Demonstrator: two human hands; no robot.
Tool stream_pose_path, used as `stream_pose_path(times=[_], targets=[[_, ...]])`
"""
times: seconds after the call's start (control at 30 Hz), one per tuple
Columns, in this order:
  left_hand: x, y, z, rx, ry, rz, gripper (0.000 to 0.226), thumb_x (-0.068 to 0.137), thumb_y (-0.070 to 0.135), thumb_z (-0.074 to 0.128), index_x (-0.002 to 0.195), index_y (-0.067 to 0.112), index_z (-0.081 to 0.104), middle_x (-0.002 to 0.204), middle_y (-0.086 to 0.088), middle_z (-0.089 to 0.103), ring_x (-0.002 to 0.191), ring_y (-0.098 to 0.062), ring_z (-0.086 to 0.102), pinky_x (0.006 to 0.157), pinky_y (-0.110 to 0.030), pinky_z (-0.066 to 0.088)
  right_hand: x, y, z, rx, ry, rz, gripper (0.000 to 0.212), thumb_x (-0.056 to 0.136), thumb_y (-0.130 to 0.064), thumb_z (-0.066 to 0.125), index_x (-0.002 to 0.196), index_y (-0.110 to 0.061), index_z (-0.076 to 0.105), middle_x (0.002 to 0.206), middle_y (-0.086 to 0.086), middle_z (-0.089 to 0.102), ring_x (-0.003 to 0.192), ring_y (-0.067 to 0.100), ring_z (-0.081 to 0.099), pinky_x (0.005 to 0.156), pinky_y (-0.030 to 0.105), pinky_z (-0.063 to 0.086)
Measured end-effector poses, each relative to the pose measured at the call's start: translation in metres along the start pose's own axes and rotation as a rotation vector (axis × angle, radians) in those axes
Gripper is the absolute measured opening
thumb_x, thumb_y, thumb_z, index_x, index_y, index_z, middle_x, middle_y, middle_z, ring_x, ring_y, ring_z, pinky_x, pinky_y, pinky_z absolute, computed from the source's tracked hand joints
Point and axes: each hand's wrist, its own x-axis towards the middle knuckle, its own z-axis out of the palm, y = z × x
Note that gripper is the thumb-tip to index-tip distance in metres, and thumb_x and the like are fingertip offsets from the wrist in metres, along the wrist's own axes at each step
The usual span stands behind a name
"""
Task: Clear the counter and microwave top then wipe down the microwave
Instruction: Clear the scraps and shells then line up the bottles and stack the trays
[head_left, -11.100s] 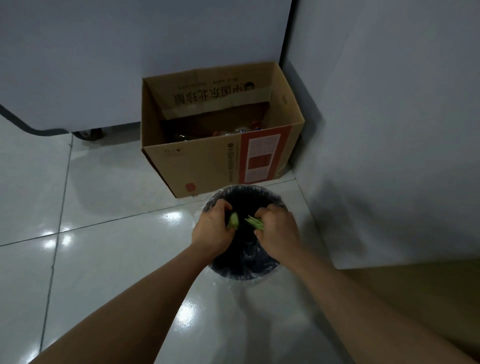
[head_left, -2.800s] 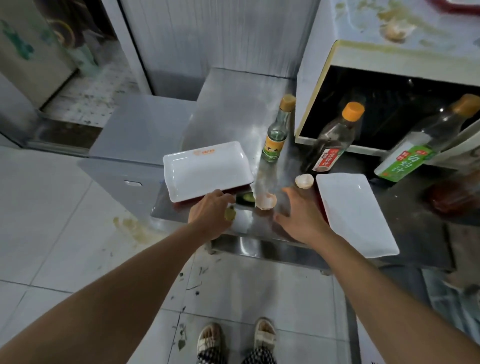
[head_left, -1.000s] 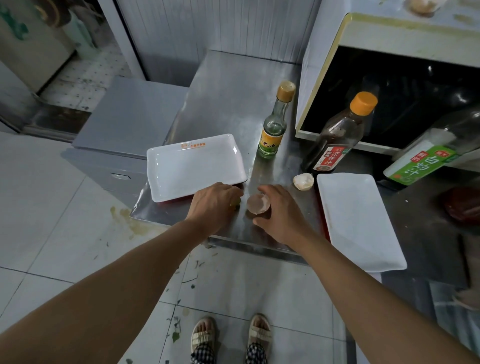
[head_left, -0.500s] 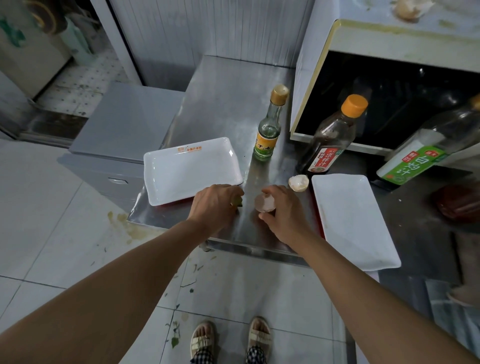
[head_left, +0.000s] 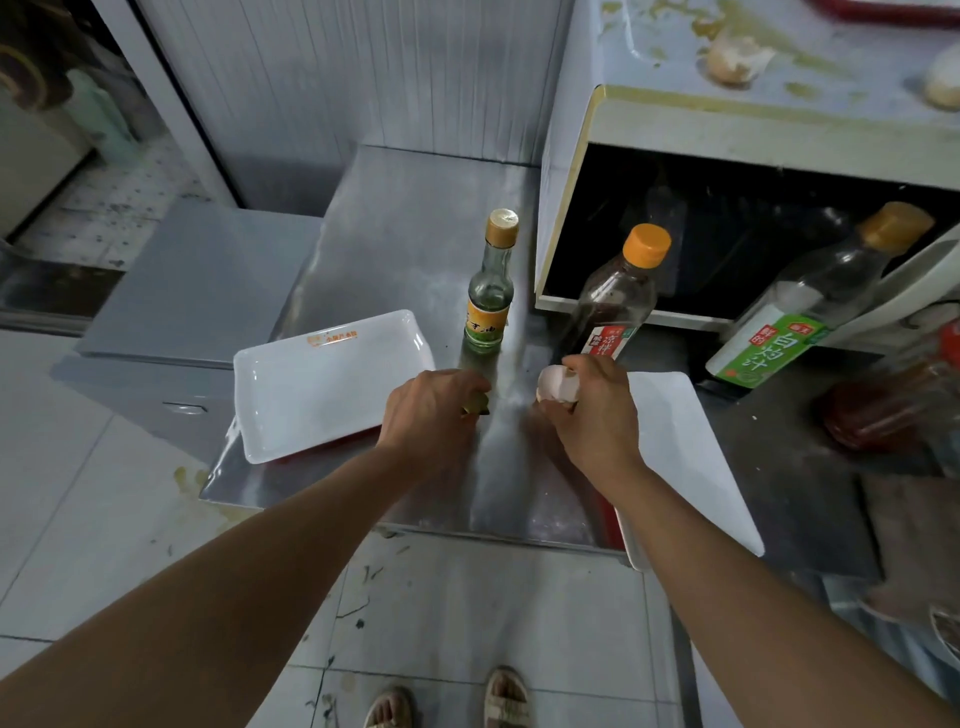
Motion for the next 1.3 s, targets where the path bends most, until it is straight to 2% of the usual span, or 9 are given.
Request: stream_pose_path(times=[0.2, 0.4, 0.73, 0.97, 1.13, 1.3], targets=[[0.011, -0.001, 0.003, 0.019, -0.022, 0.002, 0.034, 0.085, 0.019, 0.062, 0.116, 0.032, 0.061, 0.114, 0.008, 0.067, 0.103, -0.023, 0.063, 0.080, -0.034, 0.052, 0.003, 0.000, 0.012, -0.014, -0.039, 0.034, 0.036, 0.083, -0.019, 0.069, 0.116, -0.012, 0.056, 0.120, 0.006, 0.059, 0.110, 0.024, 0.053, 0.088, 0.030, 0.043], [0.014, 0.000, 0.002, 0.043, -0.015, 0.003, 0.036, 0.083, 0.021, 0.063, 0.117, 0.031, 0.061, 0.115, 0.009, 0.067, 0.106, -0.022, 0.061, 0.076, -0.027, 0.043, 0.001, 0.002, 0.014, 0.023, -0.059, 0.041, 0.034, 0.086, -0.019, 0.068, 0.117, -0.011, 0.056, 0.121, 0.007, 0.060, 0.111, 0.023, 0.055, 0.093, 0.030, 0.045], [0.013, 0.002, 0.004, 0.039, -0.030, 0.006, 0.034, 0.084, 0.020, 0.063, 0.116, 0.030, 0.061, 0.114, 0.008, 0.067, 0.106, -0.023, 0.061, 0.080, -0.031, 0.048, -0.005, 0.005, 0.019, 0.044, -0.133, 0.032, 0.045, 0.085, -0.021, 0.068, 0.126, -0.015, 0.050, 0.129, 0.004, 0.057, 0.116, 0.024, 0.056, 0.099, 0.033, 0.044], [0.011, 0.003, 0.002, 0.039, -0.032, 0.006, 0.036, 0.085, 0.016, 0.064, 0.118, 0.029, 0.060, 0.113, 0.006, 0.068, 0.104, -0.023, 0.062, 0.082, -0.036, 0.053, -0.008, 0.006, 0.021, 0.045, -0.165, 0.026, 0.055, 0.084, -0.023, 0.069, 0.132, -0.016, 0.044, 0.134, 0.004, 0.052, 0.122, 0.023, 0.050, 0.100, 0.032, 0.041], [0.009, 0.003, 0.002, 0.049, -0.028, 0.008, 0.035, 0.085, 0.016, 0.064, 0.117, 0.029, 0.059, 0.112, 0.007, 0.067, 0.102, -0.022, 0.063, 0.079, -0.036, 0.054, -0.008, 0.005, 0.023, -0.011, -0.208, -0.014, 0.064, 0.086, -0.026, 0.067, 0.141, -0.018, 0.036, 0.146, 0.005, 0.040, 0.133, 0.022, 0.040, 0.107, 0.034, 0.036], [0.008, 0.001, 0.001, 0.051, -0.036, 0.003, 0.037, 0.084, 0.016, 0.064, 0.118, 0.028, 0.059, 0.113, 0.004, 0.067, 0.102, -0.024, 0.062, 0.080, -0.038, 0.054, -0.008, 0.005, 0.028, 0.003, -0.226, -0.014, 0.065, 0.086, -0.025, 0.067, 0.143, -0.021, 0.036, 0.150, 0.003, 0.035, 0.138, 0.021, 0.032, 0.111, 0.036, 0.031]])
